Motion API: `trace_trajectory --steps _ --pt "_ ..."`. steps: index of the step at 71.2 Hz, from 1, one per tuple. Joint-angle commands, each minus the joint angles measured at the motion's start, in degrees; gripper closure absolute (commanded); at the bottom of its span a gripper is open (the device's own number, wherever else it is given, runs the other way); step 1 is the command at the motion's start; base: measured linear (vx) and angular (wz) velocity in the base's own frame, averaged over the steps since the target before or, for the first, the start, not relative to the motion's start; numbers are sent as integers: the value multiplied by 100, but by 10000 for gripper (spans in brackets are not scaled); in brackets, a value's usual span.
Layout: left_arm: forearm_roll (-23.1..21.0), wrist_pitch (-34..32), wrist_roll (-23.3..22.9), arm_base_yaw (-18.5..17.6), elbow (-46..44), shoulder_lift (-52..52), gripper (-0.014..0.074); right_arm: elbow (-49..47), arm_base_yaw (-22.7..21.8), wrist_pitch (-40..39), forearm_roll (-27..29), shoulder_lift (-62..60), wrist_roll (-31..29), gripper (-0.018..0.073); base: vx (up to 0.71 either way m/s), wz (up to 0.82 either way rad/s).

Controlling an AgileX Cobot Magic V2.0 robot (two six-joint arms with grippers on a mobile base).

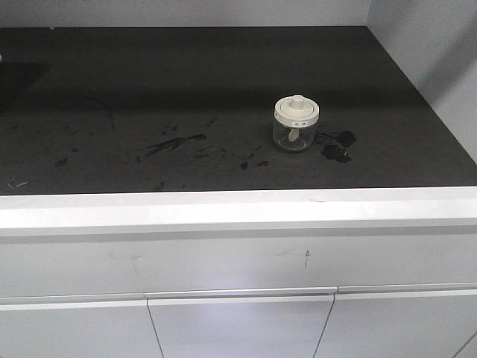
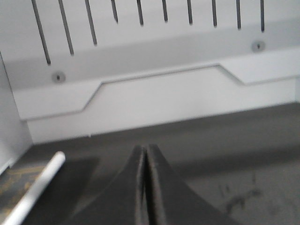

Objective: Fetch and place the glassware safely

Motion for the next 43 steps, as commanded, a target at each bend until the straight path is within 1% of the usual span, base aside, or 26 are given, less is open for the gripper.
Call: trace_trajectory --steps 1,6,11,17,25,32,36,43 --pt "-54 -134 -16 -20 315 -381 603 -174 -25 -318 -17 -47 1 560 0 0" --pt "-54 43 -16 -20 626 -721 603 -174 -25 -287 -10 -47 1 560 0 0" --pt "-54 183 -16 -20 906 -1089 603 -174 78 -287 -4 -47 -9 560 0 0" --pt "-54 273 -21 -20 1207 -1472 603 -174 324 -287 -15 -47 -41 560 0 0" --pt "-54 419 -21 -20 1580 -1975 603 -174 757 -249 -45 -28 -62 560 0 0" --pt "-54 467 -27 -20 1834 -2335 603 -174 990 -255 -45 0 -62 560 0 0" --pt "-54 498 -27 -20 1951 -2482 603 -174 1064 -255 -45 17 -62 560 0 0" --pt "-54 576 -42 -20 2174 -2673 603 -174 1050 -287 -34 36 -55 560 0 0"
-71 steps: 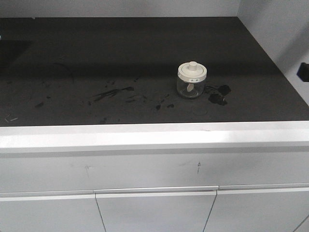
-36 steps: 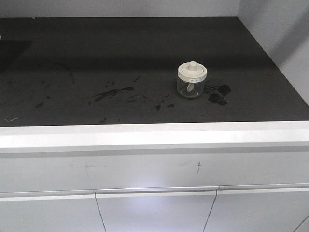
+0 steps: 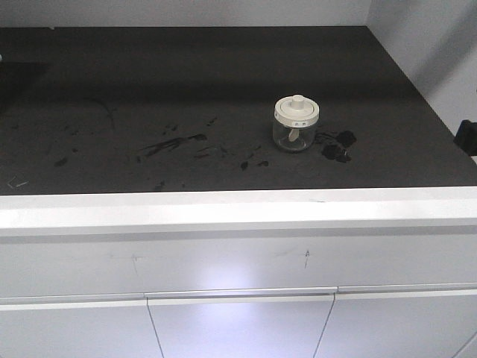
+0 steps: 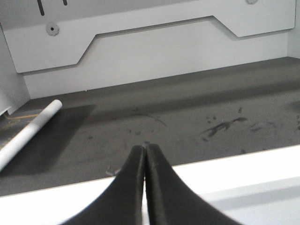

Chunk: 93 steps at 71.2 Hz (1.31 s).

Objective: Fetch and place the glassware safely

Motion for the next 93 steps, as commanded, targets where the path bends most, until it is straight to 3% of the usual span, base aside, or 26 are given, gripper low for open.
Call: trace_trajectory --steps 1,42,59,70,86,93 --pt "-49 -334 -48 -20 32 -75 603 -174 10 -425 -40 2 -41 560 0 0" --pt "-49 -504 -75 -20 78 -122 603 -174 30 -744 2 66 0 553 0 0" --pt "-49 -494 -75 -20 78 -122 603 -180 823 -1473 -50 744 -125 503 0 0" --pt "-49 -484 -75 -20 78 -122 603 -404 933 -1556 -50 1514 -150 380 0 0" --pt "-49 -484 -75 -20 78 -122 603 -1268 933 -1873 -39 2893 -150 50 0 0" --pt "-49 -484 -75 -20 78 -122 603 -1755 933 -2001 -39 3517 -150 -10 0 0"
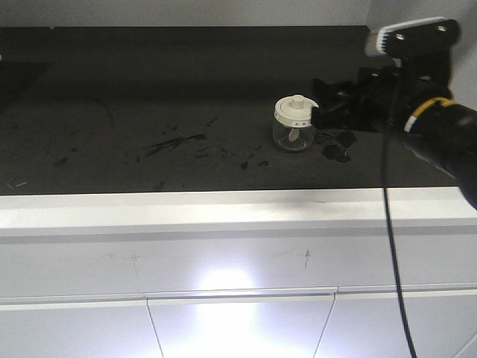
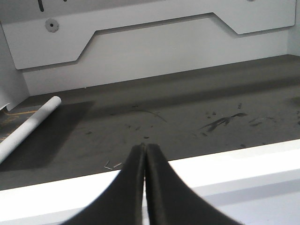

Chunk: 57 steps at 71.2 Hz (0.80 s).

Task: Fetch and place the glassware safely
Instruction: 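Reach the right gripper over the glass jar's white lid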

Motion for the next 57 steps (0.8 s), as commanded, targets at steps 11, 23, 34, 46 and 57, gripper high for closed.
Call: trace_trajectory --steps 11,23,34,46,57 --pt "-49 -432 -53 -20 -137 57 603 -1197 -18 -1017 -8 1232 -65 1 0 0" --pt "-49 -432 -53 -20 -137 57 603 -1618 -63 -1822 -8 2004 -109 27 0 0" --pt "-49 -427 -53 -20 -137 57 603 -1670 -348 -2313 168 2334 -102 34 0 0" --pt "-49 -427 -53 -20 -137 57 603 -1717 -601 -2422 58 2526 -102 34 0 0" --pt "-49 -427 -53 -20 -137 57 603 -2019 -580 -2542 -347 2817 31 34 0 0"
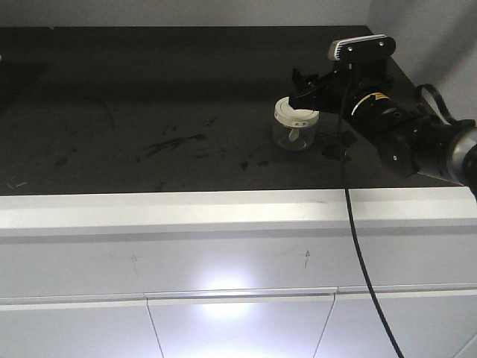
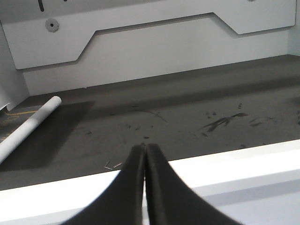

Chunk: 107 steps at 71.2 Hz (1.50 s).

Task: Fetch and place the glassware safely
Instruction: 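Reach the right gripper over the glass jar's white lid, then close the right gripper on the jar lid and lift it out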

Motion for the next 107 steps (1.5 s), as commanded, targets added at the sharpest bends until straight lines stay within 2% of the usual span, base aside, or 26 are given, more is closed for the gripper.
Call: trace_trajectory --steps 1,17,44,64,74,83,96,107 --pt "-49 -427 -53 -20 -137 57 603 -385 10 -517 -198 -114 94 34 0 0" --pt "-49 -427 -53 -20 -137 57 603 -824 1 -506 -118 375 206 34 0 0" --pt "-49 -427 -53 -20 -137 57 603 -840 6 -519 -118 772 201 61 0 0" --pt "-49 -427 -53 -20 -137 57 603 -840 6 -491 -164 772 201 218 0 0" --pt "-49 -427 -53 -20 -137 57 603 -840 6 -491 -188 772 201 377 0 0" --pt "-49 -427 -53 -20 -137 57 603 -840 6 -491 -188 772 201 574 0 0" --pt "-49 -427 -53 -20 -137 57 603 -840 6 -472 -188 694 201 568 0 0" --pt "-49 -427 -53 -20 -137 57 603 -834 6 -39 -215 253 267 566 0 0"
